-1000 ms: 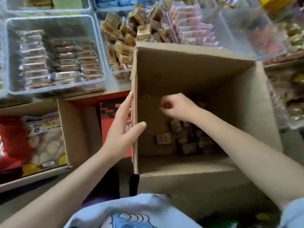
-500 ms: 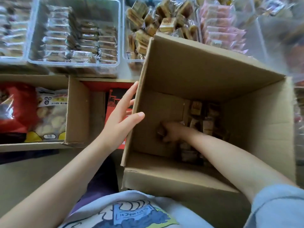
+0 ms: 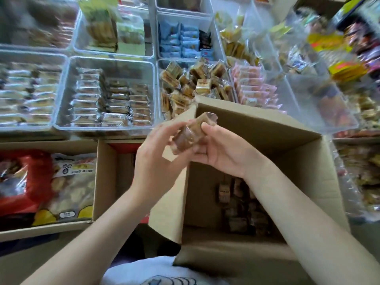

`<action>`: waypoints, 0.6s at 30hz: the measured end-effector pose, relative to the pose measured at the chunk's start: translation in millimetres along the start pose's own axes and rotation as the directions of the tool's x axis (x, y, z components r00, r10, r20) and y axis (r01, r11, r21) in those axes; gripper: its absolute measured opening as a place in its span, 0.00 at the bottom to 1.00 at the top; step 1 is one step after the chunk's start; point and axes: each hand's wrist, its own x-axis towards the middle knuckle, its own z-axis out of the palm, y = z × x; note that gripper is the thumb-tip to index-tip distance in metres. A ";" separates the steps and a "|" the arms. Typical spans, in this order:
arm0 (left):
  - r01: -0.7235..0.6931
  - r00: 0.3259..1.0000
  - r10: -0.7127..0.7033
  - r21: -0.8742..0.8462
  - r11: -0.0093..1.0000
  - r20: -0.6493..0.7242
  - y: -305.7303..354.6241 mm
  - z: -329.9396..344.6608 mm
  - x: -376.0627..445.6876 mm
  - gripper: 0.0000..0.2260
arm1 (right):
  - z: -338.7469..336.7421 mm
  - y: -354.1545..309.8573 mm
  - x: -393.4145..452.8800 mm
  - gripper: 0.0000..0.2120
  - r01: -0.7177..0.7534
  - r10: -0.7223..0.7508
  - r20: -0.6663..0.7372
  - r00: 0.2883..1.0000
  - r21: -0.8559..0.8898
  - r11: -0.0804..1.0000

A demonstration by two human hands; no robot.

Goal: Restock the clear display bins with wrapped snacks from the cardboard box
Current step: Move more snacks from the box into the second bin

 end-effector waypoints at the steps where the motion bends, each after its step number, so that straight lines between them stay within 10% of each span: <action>1: 0.037 0.999 -0.038 -0.041 0.998 -0.037 -4.6 -13.1 9.5 0.19 | 10.2 -6.6 7.6 0.26 -0.037 0.033 -0.046 0.998 -0.090 0.995; 6: 0.322 0.947 -0.306 -0.269 0.908 0.101 -54.9 -83.6 35.6 0.12 | 44.6 -31.4 46.8 0.20 -0.157 -0.163 -0.393 0.905 -0.665 0.730; 8: 0.410 0.911 -0.364 -0.328 0.851 0.194 -81.2 -103.1 39.1 0.13 | 56.1 -30.3 74.0 0.18 -0.108 -0.291 -0.324 0.900 -0.813 0.573; 14: 0.487 0.868 -0.402 -0.345 0.802 0.291 -155.2 -139.9 48.2 0.24 | 81.2 -4.1 170.6 0.14 -0.083 -0.062 -0.112 0.992 -0.932 0.353; 18: 0.392 0.874 -0.409 0.118 0.913 0.261 -217.0 -158.0 54.2 0.21 | 75.3 -2.3 225.5 0.14 -0.213 -0.292 -0.290 0.911 -0.940 0.267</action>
